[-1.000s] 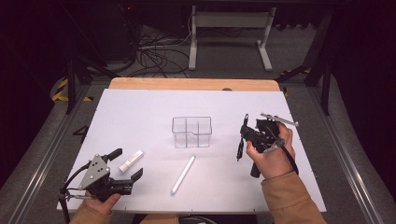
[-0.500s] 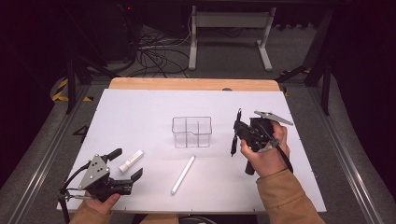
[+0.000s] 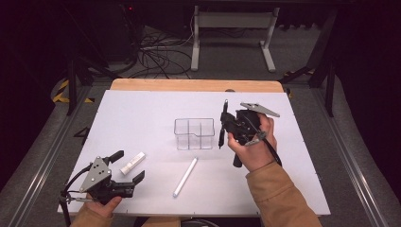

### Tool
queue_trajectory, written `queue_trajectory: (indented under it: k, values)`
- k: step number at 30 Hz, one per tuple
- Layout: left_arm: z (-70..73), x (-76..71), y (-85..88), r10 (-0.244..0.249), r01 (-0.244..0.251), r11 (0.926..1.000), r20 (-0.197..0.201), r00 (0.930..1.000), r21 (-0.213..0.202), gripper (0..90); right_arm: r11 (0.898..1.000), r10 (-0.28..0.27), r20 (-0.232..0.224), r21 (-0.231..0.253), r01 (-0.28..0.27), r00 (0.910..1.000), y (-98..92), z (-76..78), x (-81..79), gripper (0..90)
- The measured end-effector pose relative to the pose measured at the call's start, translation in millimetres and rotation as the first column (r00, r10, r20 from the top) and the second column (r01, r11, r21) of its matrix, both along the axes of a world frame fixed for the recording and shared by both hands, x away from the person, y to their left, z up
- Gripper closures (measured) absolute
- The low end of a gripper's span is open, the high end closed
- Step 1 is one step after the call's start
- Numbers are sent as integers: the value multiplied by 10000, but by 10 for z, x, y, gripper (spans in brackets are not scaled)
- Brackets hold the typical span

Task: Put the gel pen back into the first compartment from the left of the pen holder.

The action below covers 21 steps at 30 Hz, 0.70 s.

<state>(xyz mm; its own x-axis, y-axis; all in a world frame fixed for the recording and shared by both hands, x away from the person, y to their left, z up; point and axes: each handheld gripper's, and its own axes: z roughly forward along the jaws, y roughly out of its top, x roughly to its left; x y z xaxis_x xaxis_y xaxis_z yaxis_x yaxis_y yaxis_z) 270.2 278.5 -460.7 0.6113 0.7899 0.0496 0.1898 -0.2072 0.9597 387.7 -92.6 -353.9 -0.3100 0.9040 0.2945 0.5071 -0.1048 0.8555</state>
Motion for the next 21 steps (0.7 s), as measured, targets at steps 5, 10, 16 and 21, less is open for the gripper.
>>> queue_trajectory:
  k: [5, 10, 16, 21]
  values:
    - [-2, 1, -2, -33, 33, 10000, -14, 10000, -29, 44, 9984, 405, -14, 403, -404, 9992, 146, 1, 63, 802]
    - [-6, 10, -5, -72, 72, 10000, 5, 10000, -18, 44, 9962, 619, 366, 597, -640, 9974, 286, 0, 105, 803]
    - [-9, 14, -5, -137, 137, 9999, -59, 9999, -3, 44, 9935, 771, 532, 799, -812, 9956, 442, -12, 176, 803]
    - [-12, 15, -6, -150, 149, 9999, -93, 9998, -10, 44, 9923, 861, 694, 829, -918, 9939, 536, -15, 217, 802]
